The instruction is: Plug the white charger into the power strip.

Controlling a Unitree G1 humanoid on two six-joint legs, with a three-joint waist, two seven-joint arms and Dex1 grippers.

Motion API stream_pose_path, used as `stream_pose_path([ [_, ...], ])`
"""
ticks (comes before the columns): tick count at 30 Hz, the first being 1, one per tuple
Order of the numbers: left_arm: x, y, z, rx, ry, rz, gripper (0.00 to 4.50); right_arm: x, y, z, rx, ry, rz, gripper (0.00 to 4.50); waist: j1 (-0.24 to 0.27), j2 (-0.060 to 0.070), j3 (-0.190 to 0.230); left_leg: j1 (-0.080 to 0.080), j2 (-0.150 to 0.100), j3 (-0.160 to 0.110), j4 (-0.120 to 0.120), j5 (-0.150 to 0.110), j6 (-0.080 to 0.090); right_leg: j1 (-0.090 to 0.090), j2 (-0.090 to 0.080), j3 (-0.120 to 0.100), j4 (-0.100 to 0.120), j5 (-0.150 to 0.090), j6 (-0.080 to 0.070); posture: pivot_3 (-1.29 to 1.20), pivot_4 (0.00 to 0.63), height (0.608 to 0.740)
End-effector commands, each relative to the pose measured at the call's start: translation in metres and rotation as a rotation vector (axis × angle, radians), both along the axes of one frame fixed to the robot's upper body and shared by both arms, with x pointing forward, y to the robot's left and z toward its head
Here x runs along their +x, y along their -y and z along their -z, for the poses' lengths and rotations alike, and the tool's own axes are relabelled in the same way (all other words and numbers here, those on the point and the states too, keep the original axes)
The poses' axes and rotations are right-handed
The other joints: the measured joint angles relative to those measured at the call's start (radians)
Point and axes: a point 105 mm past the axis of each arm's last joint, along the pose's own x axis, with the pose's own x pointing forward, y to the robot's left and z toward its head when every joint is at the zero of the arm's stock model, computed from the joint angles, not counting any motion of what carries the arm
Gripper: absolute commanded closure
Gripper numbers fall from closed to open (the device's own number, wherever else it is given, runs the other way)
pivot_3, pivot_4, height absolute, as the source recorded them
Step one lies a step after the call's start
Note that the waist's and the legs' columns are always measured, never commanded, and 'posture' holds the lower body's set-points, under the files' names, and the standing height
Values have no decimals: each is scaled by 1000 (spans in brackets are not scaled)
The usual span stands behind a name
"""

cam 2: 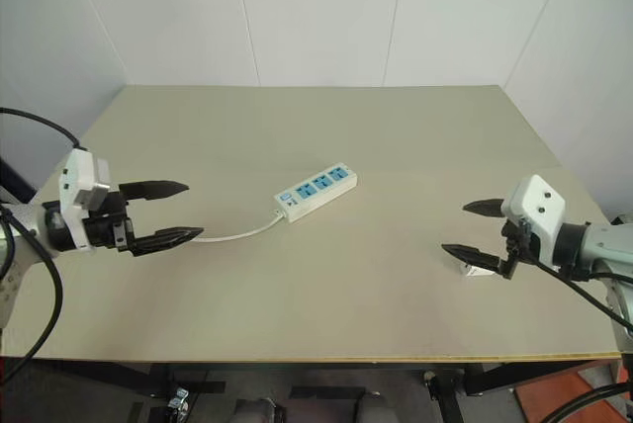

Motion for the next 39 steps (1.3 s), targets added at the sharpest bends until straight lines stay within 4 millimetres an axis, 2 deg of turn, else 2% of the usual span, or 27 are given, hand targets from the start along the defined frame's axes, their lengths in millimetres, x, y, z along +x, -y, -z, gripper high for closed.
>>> stream_pose_path([
  [1,6,5,-7,-9,46,11,0,-3,1,-19,-12,72,8,8,0,0,0,0,0,0,0,0,0,0,0,0,0,0,0,0,150,740],
  [5,29,13,-2,-31,75,-26,0,-2,-1,-22,-10,89,6,8,2,0,0,0,0,0,0,0,0,0,0,0,0,0,0,0,150,740],
  [9,83,33,7,-100,126,-160,0,2,-5,-25,2,105,-2,8,14,0,0,0,-1,-1,2,0,0,3,0,-1,-1,1,1,0,150,740],
  [11,101,47,14,-124,124,-177,0,3,-7,-27,3,111,-4,8,15,-1,0,1,-1,-1,2,0,0,5,0,-1,-3,2,1,0,150,740],
  [17,131,87,46,-129,73,-142,0,3,-7,-34,14,138,-1,8,6,-1,0,-2,-1,-1,2,0,1,3,0,-1,-3,2,2,0,150,740],
  [21,141,101,67,-99,27,-142,0,2,-9,-35,19,146,-2,8,4,-1,0,-1,-2,-1,2,0,1,3,0,-1,-4,2,2,0,150,740],
  [26,147,107,92,-27,-15,-175,0,0,-10,-38,31,156,-5,8,2,-2,0,-1,-2,-1,2,0,1,2,0,0,-3,2,2,0,150,740],
  [39,144,130,112,-90,-84,-168,0,-6,-16,-39,47,150,-21,8,8,-2,0,-2,-2,-1,3,0,1,3,0,-1,-2,2,2,0,150,740],
])
